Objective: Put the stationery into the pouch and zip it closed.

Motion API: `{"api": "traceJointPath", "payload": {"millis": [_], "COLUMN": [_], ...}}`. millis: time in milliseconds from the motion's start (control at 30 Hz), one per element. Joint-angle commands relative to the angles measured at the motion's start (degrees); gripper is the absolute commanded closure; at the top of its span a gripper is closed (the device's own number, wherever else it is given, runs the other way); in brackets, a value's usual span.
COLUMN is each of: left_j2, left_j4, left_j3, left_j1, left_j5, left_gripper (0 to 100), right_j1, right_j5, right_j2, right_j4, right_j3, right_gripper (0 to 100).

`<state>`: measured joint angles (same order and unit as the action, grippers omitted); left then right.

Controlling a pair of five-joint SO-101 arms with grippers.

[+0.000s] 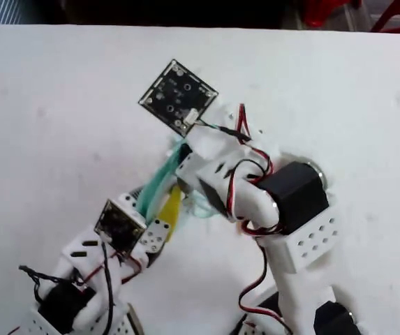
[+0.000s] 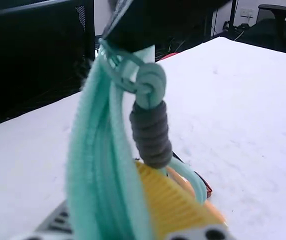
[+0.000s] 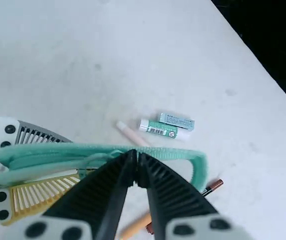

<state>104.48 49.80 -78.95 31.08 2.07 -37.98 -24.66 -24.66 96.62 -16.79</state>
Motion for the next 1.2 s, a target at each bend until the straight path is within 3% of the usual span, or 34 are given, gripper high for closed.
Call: {"api": "traceJointPath", "payload": {"millis": [0,167,333,500,767,833,967,1167], "left_j2": [-0.04,-0.04,-0.04,-0.04,-0.04,-0.04,-0.04,-0.04], "left_j4": [-1.76,-1.49,1.76,2.20,-1.41,-3.16,-3.60,-3.60], "left_j3": [1.93,2.29,2.46,3.43,0.62,-0.70,-1.23,-1.23], "left_j1": [-0.22,-0.22,-0.40,-0.48,-0.31,-0.31,-0.40,-0.40], "left_j5": [0.70,0.88,-0.18,-1.23,-1.14,-1.14,-1.14,-1.14], "left_gripper": [98,96,77,77,77,77,77,77], "right_j1": [1.36,5.41,7.52,8.04,5.23,4.00,2.15,0.22], "right_j5": [0.35,0.35,0.35,-0.70,-13.36,-15.47,-15.56,-17.49], "right_j2": [1.01,8.66,13.14,12.62,6.37,3.82,-0.48,-1.45], "right_j4": [0.66,1.80,2.15,2.24,2.24,2.33,2.33,2.24], "right_j3": [-1.67,-1.93,-1.67,2.81,16.44,17.05,21.19,23.91], "right_gripper": [98.2,98.2,98.2,98.2,98.0,93.0,67.4,69.3]}}
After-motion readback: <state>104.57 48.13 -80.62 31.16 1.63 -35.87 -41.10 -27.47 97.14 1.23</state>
